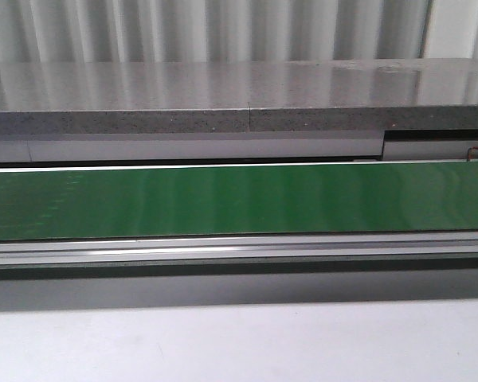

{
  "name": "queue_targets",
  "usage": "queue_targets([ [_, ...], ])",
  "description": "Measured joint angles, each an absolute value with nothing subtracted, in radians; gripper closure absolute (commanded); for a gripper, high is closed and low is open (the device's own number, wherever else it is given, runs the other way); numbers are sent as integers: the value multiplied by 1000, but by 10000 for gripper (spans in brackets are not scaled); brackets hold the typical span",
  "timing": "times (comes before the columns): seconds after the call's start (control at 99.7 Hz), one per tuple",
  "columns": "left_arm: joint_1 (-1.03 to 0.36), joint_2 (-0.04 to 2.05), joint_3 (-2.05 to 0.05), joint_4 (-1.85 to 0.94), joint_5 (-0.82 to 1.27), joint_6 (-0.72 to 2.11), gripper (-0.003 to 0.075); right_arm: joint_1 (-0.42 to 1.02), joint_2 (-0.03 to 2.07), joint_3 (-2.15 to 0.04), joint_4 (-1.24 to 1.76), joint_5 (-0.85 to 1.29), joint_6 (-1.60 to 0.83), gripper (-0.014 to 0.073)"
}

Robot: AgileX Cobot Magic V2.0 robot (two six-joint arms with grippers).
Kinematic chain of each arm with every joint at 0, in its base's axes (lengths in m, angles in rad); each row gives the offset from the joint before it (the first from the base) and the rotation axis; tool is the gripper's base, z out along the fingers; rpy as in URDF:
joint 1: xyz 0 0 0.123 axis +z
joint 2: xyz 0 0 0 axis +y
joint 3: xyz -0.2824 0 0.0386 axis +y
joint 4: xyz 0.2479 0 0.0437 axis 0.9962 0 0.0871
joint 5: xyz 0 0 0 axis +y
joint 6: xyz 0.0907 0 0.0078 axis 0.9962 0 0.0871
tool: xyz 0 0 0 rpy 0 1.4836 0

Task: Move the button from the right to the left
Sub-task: 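Carry the button over the blue tray and lower it with the left gripper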

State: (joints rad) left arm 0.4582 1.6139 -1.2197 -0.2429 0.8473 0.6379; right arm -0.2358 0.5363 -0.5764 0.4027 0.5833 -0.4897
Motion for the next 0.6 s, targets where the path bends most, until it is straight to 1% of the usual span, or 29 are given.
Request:
queue_targets([
  [0.261, 520, 1727, -1268, -299, 841, 767, 740, -236, 536, -576, 403, 583, -490, 662],
  [0.602, 525, 1838, -1268, -340, 811, 843, 740, -236, 536, -576, 403, 583, -490, 662],
])
